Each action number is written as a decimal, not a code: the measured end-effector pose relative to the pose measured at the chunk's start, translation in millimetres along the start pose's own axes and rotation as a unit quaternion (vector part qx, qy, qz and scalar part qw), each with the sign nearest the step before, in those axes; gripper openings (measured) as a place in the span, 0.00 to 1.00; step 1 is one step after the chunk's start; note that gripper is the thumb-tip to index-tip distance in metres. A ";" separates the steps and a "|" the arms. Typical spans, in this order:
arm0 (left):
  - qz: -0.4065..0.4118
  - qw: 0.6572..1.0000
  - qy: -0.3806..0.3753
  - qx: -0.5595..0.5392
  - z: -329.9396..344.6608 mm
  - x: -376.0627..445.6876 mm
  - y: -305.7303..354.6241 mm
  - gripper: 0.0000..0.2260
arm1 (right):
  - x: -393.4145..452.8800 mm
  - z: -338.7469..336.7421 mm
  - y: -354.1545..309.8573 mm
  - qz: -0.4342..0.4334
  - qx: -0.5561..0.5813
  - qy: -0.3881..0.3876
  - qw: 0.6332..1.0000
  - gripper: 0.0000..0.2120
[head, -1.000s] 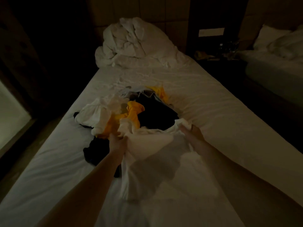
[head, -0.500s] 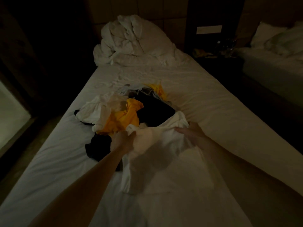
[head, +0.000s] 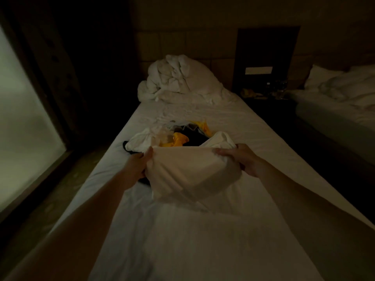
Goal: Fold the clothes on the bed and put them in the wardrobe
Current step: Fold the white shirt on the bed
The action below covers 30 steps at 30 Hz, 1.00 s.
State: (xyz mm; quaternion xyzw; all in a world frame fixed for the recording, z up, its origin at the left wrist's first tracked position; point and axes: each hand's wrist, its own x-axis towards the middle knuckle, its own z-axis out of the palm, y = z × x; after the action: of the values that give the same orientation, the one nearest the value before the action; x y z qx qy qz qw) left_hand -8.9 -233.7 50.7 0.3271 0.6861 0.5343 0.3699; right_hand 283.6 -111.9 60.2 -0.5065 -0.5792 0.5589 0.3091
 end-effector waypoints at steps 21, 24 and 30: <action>-0.114 0.977 0.049 0.174 -160.6 -37.5 -112.4 0.21 | -41.6 190.3 83.4 0.156 -0.080 -0.081 0.981 0.48; -0.108 0.945 0.089 0.294 -149.9 -4.7 -147.0 0.22 | -18.2 209.8 108.8 0.137 -0.155 -0.034 0.978 0.47; -0.070 0.896 0.138 0.417 -144.0 42.5 -182.5 0.20 | 25.9 216.5 142.6 0.086 -0.335 -0.010 0.938 0.45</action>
State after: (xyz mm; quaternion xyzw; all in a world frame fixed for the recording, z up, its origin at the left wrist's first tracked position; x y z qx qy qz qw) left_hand -163.9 -307.8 -111.6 0.3257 0.9112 0.2114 0.1377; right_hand 110.2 -179.8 -122.0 -0.6228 -0.6901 0.3625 0.0667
